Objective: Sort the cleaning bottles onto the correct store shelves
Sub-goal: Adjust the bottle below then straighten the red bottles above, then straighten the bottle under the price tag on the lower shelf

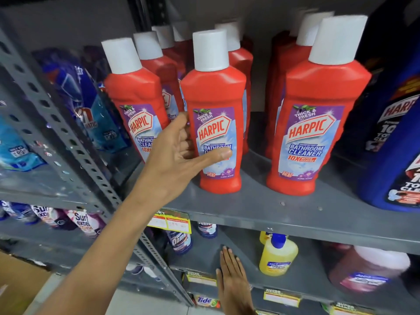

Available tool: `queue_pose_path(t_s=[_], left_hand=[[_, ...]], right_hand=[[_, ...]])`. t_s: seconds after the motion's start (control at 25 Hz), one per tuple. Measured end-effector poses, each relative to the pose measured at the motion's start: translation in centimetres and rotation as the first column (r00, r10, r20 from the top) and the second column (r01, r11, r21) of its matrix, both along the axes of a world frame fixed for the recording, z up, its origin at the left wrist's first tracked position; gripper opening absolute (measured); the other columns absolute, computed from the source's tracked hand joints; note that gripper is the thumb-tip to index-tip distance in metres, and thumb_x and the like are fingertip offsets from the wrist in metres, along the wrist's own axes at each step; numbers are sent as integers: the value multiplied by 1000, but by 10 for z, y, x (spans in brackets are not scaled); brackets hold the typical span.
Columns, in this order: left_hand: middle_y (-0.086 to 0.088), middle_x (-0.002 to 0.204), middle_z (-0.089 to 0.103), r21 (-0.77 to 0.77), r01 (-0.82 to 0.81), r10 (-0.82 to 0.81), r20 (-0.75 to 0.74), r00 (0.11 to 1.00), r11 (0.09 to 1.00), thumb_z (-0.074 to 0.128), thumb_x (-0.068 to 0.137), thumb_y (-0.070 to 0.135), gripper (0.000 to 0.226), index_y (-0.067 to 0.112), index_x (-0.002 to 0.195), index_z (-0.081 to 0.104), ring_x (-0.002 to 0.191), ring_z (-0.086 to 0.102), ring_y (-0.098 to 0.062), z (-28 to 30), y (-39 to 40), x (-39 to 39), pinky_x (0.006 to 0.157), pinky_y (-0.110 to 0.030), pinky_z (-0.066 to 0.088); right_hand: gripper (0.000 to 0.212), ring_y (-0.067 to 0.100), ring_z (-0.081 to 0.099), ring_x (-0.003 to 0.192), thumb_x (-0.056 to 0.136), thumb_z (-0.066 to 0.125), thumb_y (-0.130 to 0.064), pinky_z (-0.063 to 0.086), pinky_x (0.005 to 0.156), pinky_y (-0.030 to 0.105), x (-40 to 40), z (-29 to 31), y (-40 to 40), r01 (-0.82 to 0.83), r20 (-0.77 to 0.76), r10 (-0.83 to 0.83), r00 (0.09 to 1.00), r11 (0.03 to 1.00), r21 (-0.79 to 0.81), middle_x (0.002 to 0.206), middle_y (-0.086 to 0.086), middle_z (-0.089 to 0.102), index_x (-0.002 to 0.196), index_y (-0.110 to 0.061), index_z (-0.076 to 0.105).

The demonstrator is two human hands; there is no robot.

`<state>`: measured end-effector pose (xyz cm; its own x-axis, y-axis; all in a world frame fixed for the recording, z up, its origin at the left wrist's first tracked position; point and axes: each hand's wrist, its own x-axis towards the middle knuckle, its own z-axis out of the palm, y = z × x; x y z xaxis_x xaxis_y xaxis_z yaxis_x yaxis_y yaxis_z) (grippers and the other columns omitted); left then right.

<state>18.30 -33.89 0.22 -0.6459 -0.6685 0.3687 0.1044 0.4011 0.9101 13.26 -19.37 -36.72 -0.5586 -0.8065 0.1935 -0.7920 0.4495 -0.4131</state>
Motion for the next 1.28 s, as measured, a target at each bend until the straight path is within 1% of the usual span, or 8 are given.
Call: queue_pose_path(t_s=[0.16,0.52,0.76,0.88,0.96,1.08,1.2,1.28], left_hand=[[3,122,84,-29,-15,15,-5,1000,999,97,77,11,66,18,134,64,110,82,-13,-8,-2,0,90,-23,64],[8,125,83,42,-12,11,21,1000,999,95,79,12,60,22,130,65,116,80,-10,-24,6,5,96,-21,62],[9,133,76,-71,-198,196,-29,980,978,98,77,31,73,29,141,63,127,73,-10,-52,32,51,109,-21,56],[5,112,80,-223,-417,401,-115,909,881,88,89,34,31,27,116,74,99,79,-14,-108,69,97,88,-20,60],[4,90,79,-51,-551,552,23,833,833,85,89,45,19,31,96,75,79,77,-12,-159,88,119,75,-33,62],[5,102,81,214,-624,525,378,763,752,86,76,53,39,34,105,69,100,78,-21,-226,84,124,98,-47,63],[1,138,70,225,-553,437,410,801,803,84,84,39,64,21,138,55,129,69,-11,-257,59,100,116,-48,53],[-11,152,61,203,-572,467,396,790,795,86,90,29,78,6,151,44,142,61,-24,-270,45,76,121,-52,47]], right_hand=[[82,17,37,155,114,2,-39,13,123,24,2,-4,-1,-21,31,21,999,1000,4,145,3,66,129,-5,76],[81,20,71,129,114,2,-38,11,124,26,6,-15,1,-50,42,51,998,999,-12,140,4,73,131,-7,75],[75,19,69,132,115,7,-39,12,124,27,7,-25,2,-46,70,49,996,997,-54,146,3,70,137,-8,72],[71,19,69,132,114,10,-37,10,124,27,7,-27,1,-79,111,82,990,996,-33,147,4,68,139,-7,70],[71,22,68,135,115,9,-37,10,125,27,7,-29,-1,-53,75,53,996,999,-7,149,7,67,141,-5,67],[52,28,60,143,110,40,-30,5,126,26,4,-36,-1,-52,37,49,998,996,67,156,12,60,149,-1,59],[55,31,45,155,108,59,-21,9,133,29,3,-45,-1,-88,35,85,996,994,70,166,13,46,157,0,47],[56,31,41,157,108,60,-21,26,135,38,3,-49,-3,-94,29,92,995,993,78,168,12,42,158,-1,45]])
